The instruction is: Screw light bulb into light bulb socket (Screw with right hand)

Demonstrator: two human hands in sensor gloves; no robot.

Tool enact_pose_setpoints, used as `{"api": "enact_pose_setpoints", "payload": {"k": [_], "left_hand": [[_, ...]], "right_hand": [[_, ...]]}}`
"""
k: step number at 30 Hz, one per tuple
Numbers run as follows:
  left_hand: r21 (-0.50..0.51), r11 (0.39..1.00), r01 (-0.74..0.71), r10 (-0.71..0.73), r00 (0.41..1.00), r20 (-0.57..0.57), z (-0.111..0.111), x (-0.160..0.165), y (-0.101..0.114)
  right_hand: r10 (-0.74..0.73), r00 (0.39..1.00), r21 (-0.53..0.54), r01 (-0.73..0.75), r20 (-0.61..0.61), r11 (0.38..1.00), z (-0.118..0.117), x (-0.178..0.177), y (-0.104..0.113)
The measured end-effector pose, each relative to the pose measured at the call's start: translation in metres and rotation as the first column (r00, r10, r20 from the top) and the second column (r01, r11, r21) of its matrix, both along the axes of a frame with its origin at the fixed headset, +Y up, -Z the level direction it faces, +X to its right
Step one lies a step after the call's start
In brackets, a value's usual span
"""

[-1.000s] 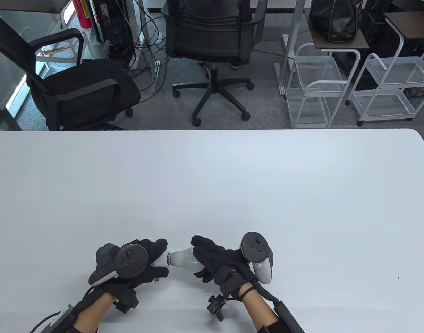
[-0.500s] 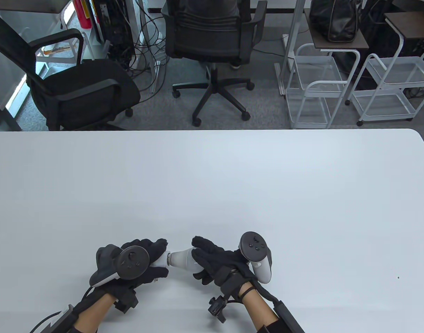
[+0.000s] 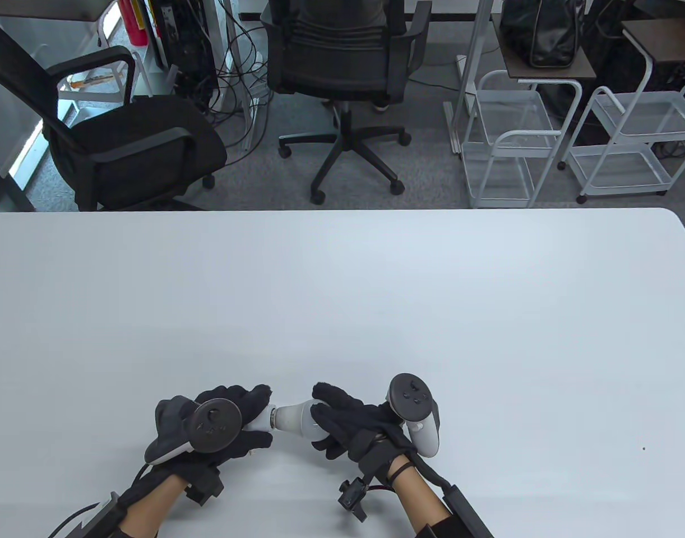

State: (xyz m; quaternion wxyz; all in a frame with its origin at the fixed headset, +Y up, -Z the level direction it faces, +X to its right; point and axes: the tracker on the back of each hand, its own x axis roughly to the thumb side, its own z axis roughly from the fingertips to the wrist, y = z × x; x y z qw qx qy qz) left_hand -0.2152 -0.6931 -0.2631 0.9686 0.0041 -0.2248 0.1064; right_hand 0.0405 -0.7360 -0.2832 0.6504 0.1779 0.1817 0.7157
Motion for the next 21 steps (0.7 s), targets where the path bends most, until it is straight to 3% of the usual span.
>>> {"api": "enact_pose_setpoints", "payload": {"k": [4, 8, 10, 16, 21], "left_hand": [[-0.019, 1.0, -0.007, 0.007, 1.0, 0.008, 0.0001, 0.0007, -0.0011], [-0.013, 1.0, -0.008, 0.008, 1.0, 0.006, 0.0006, 0.0007, 0.0], [-0.008, 1.0, -0.007, 0.007, 1.0, 0.006, 0.001, 0.0007, 0.0003], [0.024, 0.999, 0.027, -0.028, 1.0, 0.009, 0.0031, 0.0053, 0.0003], [0.033, 0.999, 0.013, -0.013, 1.0, 0.006, 0.0033, 0.0057, 0.0025]], "right_hand": [[0.022, 0.999, -0.017, -0.022, 0.041, 1.0, 0.0002, 0.0026, 0.0005], [0.033, 0.999, 0.012, -0.033, -0.002, 0.999, 0.0011, 0.0029, 0.0005], [0.035, 0.998, -0.008, -0.035, -0.054, 0.999, 0.0014, 0.0002, 0.0005], [0.042, 0.999, -0.067, -0.044, -0.028, 0.997, 0.0016, 0.0005, 0.0017], [0.027, 0.999, 0.023, -0.026, -0.031, 0.999, 0.0038, 0.0009, 0.0045]]}}
